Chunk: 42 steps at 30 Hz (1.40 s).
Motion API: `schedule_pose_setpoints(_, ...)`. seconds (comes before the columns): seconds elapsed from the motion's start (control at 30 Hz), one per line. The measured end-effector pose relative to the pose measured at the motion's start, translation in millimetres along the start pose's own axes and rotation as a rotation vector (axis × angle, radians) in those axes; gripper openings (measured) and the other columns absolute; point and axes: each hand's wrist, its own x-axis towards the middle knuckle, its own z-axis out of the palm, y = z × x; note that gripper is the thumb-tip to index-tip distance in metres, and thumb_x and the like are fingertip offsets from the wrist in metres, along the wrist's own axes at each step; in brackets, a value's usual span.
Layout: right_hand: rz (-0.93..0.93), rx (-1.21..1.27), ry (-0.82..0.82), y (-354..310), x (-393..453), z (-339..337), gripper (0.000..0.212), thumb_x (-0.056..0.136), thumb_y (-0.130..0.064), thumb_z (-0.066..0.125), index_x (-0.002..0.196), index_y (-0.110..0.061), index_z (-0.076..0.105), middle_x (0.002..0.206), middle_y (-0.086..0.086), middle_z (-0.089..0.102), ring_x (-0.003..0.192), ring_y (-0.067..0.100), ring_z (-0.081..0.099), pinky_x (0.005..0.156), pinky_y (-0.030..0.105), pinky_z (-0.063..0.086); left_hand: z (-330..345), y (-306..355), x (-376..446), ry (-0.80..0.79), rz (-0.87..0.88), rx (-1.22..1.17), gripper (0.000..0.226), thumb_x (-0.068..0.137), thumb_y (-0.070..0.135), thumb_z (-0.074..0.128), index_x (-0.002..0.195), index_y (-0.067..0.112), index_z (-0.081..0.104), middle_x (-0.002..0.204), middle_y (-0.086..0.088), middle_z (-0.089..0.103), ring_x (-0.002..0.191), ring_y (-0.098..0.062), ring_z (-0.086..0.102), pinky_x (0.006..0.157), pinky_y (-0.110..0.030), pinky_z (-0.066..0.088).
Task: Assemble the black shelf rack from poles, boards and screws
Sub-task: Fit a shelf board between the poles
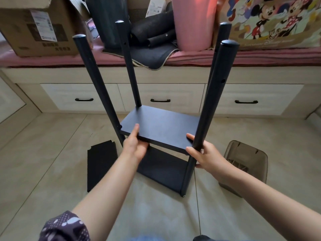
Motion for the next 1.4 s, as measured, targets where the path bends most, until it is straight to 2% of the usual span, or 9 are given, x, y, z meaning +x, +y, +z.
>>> schedule_pose_setpoints(0.2, 0.020, -0.002, -0.003, 0, 1, -3, 0.055, 0.097, -0.031, 0.060, 0.147, -0.037, 0.039, 0.139, -0.025, 0.047, 0.108, -0.009, 0.054, 0.072, 0.021, 0.054, -18, 22, 11, 0.015, -0.012, 0.004, 0.033, 0.104, 0.012, 0.050, 0.135, 0.001, 0.050, 0.117, -0.015, 0.068, 0.099, -0.026, 0.068, 0.078, -0.040, 0.056)
schedule_pose_setpoints(0.53, 0.031, -0.001, -0.041, -4, 1, -7, 0.054, 0.097, -0.034, 0.059, 0.147, -0.040, 0.038, 0.123, -0.038, 0.048, 0.110, 0.003, 0.058, 0.092, 0.042, 0.053, -19, 11, 5, -0.031, 0.006, 0.031, 0.041, 0.104, 0.017, 0.051, 0.143, 0.004, 0.048, 0.133, -0.013, 0.063, 0.103, -0.024, 0.067, 0.080, -0.039, 0.056)
schedule_pose_setpoints(0.67, 0.021, -0.022, -0.066, -2, 6, -14, 0.053, 0.096, -0.037, 0.060, 0.144, -0.044, 0.040, 0.119, -0.038, 0.050, 0.111, -0.002, 0.056, 0.087, 0.038, 0.056, -9, -29, -17, -0.192, -0.158, 0.242, 0.046, 0.094, 0.012, 0.060, 0.138, 0.000, 0.054, 0.139, -0.018, 0.059, 0.116, -0.028, 0.064, 0.091, -0.041, 0.056)
schedule_pose_setpoints(0.77, -0.002, -0.012, -0.056, -1, 9, -19, 0.047, 0.095, -0.036, 0.062, 0.135, -0.052, 0.044, 0.121, -0.026, 0.057, 0.113, 0.003, 0.058, 0.089, 0.039, 0.057, -5, -62, -35, -0.381, -0.243, 0.457, 0.042, 0.090, 0.020, 0.067, 0.131, 0.009, 0.062, 0.135, -0.016, 0.063, 0.119, -0.027, 0.065, 0.092, -0.044, 0.056)
schedule_pose_setpoints(0.87, -0.044, 0.027, -0.049, 4, 5, -29, 0.043, 0.093, -0.032, 0.066, 0.113, -0.066, 0.050, 0.111, -0.024, 0.066, 0.106, 0.003, 0.064, 0.088, 0.036, 0.058, -2, -77, -34, -0.487, -0.251, 0.390, 0.038, 0.095, 0.016, 0.063, 0.133, 0.011, 0.060, 0.132, -0.016, 0.065, 0.121, -0.032, 0.064, 0.097, -0.047, 0.054)
schedule_pose_setpoints(1.0, -0.038, 0.039, -0.002, 32, -3, -58, 0.068, 0.088, -0.038, 0.071, 0.145, -0.044, 0.035, 0.126, -0.018, 0.058, 0.114, 0.003, 0.062, 0.092, 0.025, 0.053, 0, -82, -31, -0.467, -0.212, 0.311, 0.035, 0.092, 0.008, 0.061, 0.126, 0.003, 0.062, 0.126, -0.021, 0.066, 0.118, -0.038, 0.064, 0.096, -0.049, 0.055)
schedule_pose_setpoints(1.17, 0.152, -0.357, 0.126, 99, -1, -95, 0.046, 0.094, -0.031, 0.064, 0.137, -0.016, 0.054, 0.131, 0.001, 0.062, 0.117, 0.013, 0.059, 0.102, 0.030, 0.047, 11, -93, -36, -0.291, -0.187, 0.287, 0.003, 0.072, 0.007, 0.072, 0.070, 0.009, 0.070, 0.085, -0.012, 0.068, 0.087, -0.029, 0.072, 0.083, -0.041, 0.061)
schedule_pose_setpoints(1.33, 0.275, -0.754, -0.086, 155, 8, -97, 0.044, 0.094, -0.040, 0.060, 0.130, -0.014, 0.058, 0.129, 0.006, 0.063, 0.116, 0.022, 0.059, 0.090, 0.028, 0.044, 19, -108, -43, -0.351, -0.193, 0.386, 0.028, 0.078, 0.016, 0.072, 0.104, 0.004, 0.071, 0.103, -0.016, 0.071, 0.102, -0.028, 0.071, 0.086, -0.032, 0.060)
schedule_pose_setpoints(1.4, 0.270, -0.778, -0.097, 169, 11, -93, 0.048, 0.094, -0.035, 0.061, 0.137, -0.014, 0.053, 0.134, 0.009, 0.060, 0.121, 0.025, 0.057, 0.094, 0.029, 0.044, 22, -111, -45, -0.388, -0.186, 0.439, 0.039, 0.084, 0.019, 0.067, 0.118, 0.001, 0.069, 0.115, -0.016, 0.071, 0.107, -0.025, 0.070, 0.082, -0.027, 0.059)
